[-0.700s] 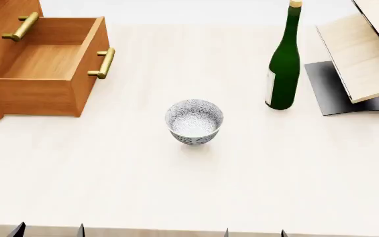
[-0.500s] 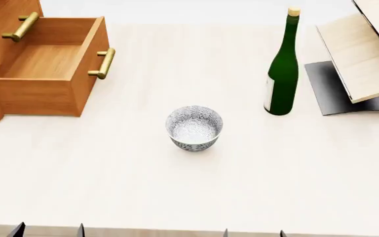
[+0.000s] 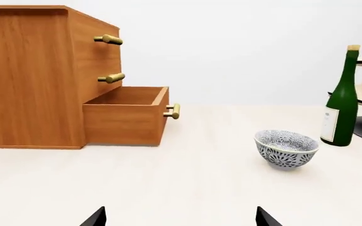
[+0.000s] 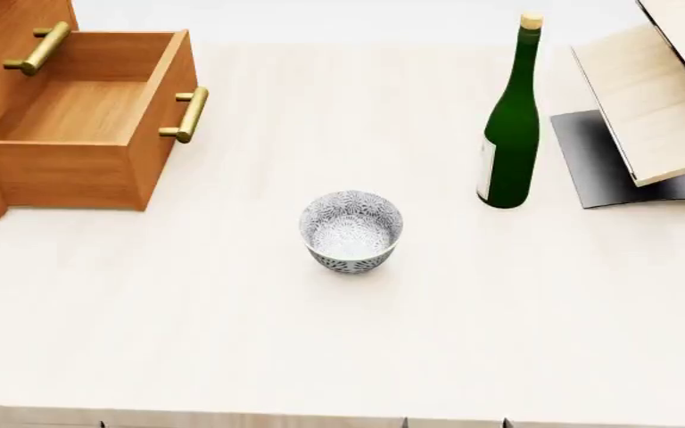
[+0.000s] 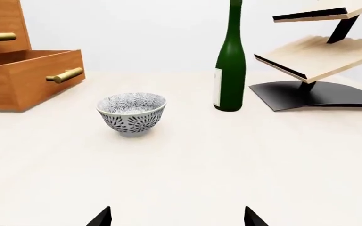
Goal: Put the bowl in the bottom drawer of the cabinet and close it.
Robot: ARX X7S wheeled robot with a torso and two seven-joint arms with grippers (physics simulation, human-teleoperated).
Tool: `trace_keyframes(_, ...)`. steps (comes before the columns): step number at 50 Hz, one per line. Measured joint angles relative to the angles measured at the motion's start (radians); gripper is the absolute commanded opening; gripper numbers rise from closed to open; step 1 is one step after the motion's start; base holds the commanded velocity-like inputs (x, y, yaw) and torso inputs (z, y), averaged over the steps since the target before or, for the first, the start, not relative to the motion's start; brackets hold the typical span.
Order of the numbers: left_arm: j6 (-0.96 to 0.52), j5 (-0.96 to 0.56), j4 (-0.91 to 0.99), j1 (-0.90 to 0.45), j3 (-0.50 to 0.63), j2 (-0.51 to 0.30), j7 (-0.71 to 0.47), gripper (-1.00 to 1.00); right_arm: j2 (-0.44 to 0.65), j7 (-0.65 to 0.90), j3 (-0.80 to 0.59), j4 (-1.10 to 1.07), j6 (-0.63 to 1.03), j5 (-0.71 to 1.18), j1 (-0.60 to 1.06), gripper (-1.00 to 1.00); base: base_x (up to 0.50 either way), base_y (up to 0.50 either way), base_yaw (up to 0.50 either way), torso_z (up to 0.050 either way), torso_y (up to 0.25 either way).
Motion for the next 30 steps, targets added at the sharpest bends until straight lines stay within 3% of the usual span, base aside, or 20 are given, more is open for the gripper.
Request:
trace_keyframes(14, 0.094, -0.008, 0.032, 0.135, -0.006, -0.018, -0.037, 1.00, 0.058, 0.034, -0.010, -0.326, 0.286, 0.016, 0.036, 1.00, 0.00, 0.00, 0.00, 0.000, 0.000)
trace_keyframes(30, 0.140, -0.023, 0.021, 0.168, 0.008, -0.035, -0.055, 1.00, 0.098, 0.067, -0.001, -0.671, 0.709, 0.053, 0.233, 1.00, 0.00, 0.00, 0.00, 0.000, 0.000)
